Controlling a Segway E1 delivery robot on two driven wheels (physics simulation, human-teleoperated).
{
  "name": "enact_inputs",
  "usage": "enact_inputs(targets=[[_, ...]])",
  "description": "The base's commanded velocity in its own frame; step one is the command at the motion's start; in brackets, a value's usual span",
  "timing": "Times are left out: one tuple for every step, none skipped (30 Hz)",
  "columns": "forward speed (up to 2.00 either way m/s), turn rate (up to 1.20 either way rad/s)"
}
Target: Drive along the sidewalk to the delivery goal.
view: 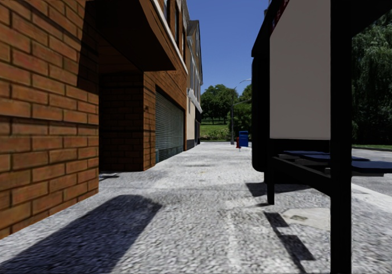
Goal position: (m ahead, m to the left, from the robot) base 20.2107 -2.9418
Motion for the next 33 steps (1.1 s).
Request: enact_inputs(targets=[[2.0, -0.09], [2.0, -0.09], [2.0, -0.17], [2.0, -0.2], [2.0, -0.21], [2.0, -0.21], [2.0, -0.21], [2.0, -0.1], [2.0, 0.0], [2.0, 0.0], [2.0, 0.0], [2.0, 0.0], [2.0, 0.0], [2.0, 0.0], [2.0, 0.0], [2.0, 0.0], [2.0, 0.0], [2.0, 0.0], [2.0, -0.12], [2.0, -0.12], [2.0, -0.26], [2.0, -0.3], [2.0, -0.3], [2.0, -0.31], [2.0, -0.31], [2.0, -0.27], [2.0, -0.03], [2.0, -0.03], [2.0, 0.0], [2.0, 0.0], [2.0, 0.0], [2.0, 0.0], [2.0, 0.0]])
